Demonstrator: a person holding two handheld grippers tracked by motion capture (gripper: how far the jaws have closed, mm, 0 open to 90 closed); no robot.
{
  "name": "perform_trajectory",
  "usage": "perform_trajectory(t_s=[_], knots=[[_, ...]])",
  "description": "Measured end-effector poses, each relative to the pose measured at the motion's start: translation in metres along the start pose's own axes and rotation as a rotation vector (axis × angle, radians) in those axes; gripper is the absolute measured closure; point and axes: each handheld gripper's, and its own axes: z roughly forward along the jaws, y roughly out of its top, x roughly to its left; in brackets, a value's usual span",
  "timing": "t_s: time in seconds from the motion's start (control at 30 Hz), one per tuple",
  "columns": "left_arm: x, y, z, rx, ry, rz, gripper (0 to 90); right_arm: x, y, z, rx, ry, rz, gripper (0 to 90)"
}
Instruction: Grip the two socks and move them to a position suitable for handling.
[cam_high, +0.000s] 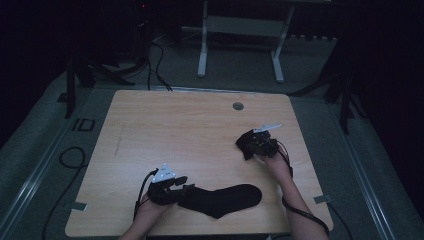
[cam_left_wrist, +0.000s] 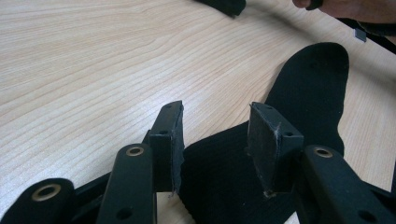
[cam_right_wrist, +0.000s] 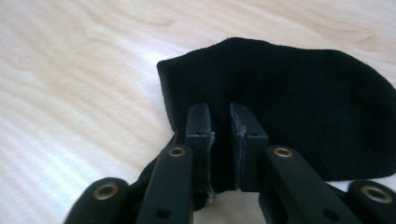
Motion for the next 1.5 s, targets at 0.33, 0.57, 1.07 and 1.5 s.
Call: perform_trajectory(t_s=[0.33,0.57,1.07,1.5], knots=[[0.002,0.002,-0.005,-0.017,0.017,0.002,54.9,0.044,0.006,0.007,0.026,0.110,0.010,81.1],[0.003,0.001,-0.008,-0.026,0.024,0.003,54.9,0.076,0.014,0.015,0.031,0.142,-0.010,76.8],[0.005,0.001,-0.009,-0.034,0.024,-0.001,54.9,0.077,0.041,-0.005,-0.058,0.144,-0.023,48.2],[0.008,0.000,-0.007,-0.027,0.018,-0.009,54.8,0.054,0.033,0.038,0.070,0.003,-0.082,57.3]])
